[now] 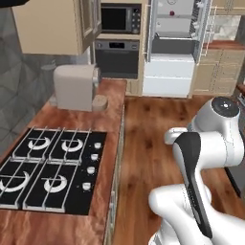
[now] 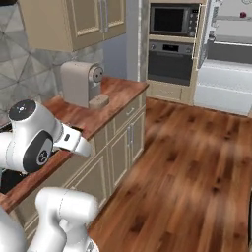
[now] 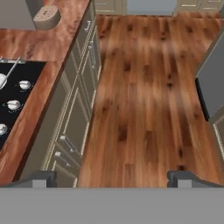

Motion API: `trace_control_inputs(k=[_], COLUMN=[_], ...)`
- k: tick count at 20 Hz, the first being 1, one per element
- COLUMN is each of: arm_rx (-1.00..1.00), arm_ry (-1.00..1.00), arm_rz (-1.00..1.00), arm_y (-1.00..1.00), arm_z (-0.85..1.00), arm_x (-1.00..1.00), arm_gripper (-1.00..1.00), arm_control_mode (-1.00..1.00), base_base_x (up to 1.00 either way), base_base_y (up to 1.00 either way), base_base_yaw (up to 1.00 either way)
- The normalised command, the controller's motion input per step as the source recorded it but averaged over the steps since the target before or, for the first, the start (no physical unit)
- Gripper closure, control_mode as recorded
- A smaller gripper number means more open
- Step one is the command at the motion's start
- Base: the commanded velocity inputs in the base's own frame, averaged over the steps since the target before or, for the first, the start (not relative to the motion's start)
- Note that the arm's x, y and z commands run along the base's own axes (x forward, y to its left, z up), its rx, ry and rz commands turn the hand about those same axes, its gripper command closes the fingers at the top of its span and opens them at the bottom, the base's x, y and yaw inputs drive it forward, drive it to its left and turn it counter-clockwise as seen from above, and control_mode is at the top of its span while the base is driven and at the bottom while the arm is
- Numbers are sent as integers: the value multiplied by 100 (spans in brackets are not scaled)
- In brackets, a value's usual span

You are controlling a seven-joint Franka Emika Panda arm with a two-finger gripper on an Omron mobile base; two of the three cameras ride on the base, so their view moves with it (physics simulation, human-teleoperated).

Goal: Pick the egg and butter from the fridge and place them by the bowl for mixing.

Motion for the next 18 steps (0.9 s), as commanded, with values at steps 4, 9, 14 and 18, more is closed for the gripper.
trace_control_inputs(k=[4, 9, 14, 18], arm_rx=[0, 0, 0, 0], arm_ry=[0, 0, 0, 0], arm_rz=[0, 0, 0, 0], arm_y=[0, 0, 0, 0], arm_z=[0, 0, 0, 0], arm_x=[0, 0, 0, 0], arm_gripper=[-100, -100, -100, -100], arm_control_mode=[100, 100, 100, 100], base_base_x=[71, 72, 70, 63], base_base_y=[-21, -37, -38, -34], base_base_yaw=[24, 3, 0, -1])
